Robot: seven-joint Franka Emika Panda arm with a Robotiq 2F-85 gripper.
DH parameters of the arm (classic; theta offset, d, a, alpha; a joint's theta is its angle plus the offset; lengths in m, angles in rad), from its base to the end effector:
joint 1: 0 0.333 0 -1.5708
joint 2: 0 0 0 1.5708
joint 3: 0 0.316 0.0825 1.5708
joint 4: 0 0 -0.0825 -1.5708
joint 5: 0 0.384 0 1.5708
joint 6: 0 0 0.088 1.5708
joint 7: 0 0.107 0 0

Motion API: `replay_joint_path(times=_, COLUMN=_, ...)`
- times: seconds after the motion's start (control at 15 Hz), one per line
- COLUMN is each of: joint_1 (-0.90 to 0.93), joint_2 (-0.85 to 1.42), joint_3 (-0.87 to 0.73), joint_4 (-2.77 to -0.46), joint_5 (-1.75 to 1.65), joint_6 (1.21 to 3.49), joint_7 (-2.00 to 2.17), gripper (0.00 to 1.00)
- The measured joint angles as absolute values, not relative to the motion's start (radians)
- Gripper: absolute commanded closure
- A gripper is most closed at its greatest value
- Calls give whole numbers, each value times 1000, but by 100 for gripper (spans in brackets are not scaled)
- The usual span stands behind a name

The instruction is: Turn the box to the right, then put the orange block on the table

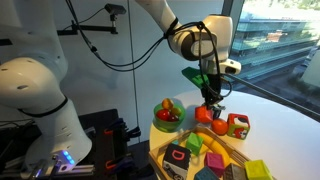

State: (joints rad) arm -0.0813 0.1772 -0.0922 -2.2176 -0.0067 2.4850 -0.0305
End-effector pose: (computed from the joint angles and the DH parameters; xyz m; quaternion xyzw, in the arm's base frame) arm 0.5473 -0.0955 0.3055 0.9966 -0.0677 0.0442 0.0148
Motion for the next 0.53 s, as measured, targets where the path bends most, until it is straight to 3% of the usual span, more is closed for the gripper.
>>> replay_joint_path(times=0.4, joint_1=-69, joint_2=177, joint_3=-54, joint_4=-2219, joint_5=39, joint_6=2468, joint_7=-20, gripper=95)
replay_joint_path(times=0.47, joint_1=-67, joint_2=177, joint_3=-50, joint_4=-2220, joint_5=41, joint_6=2468, joint_7=-20, gripper=68)
replay_joint_path(times=0.53, joint_1=-65, joint_2=178, joint_3=-48, joint_4=-2222, joint_5=41, joint_6=2468, joint_7=-20, gripper=67)
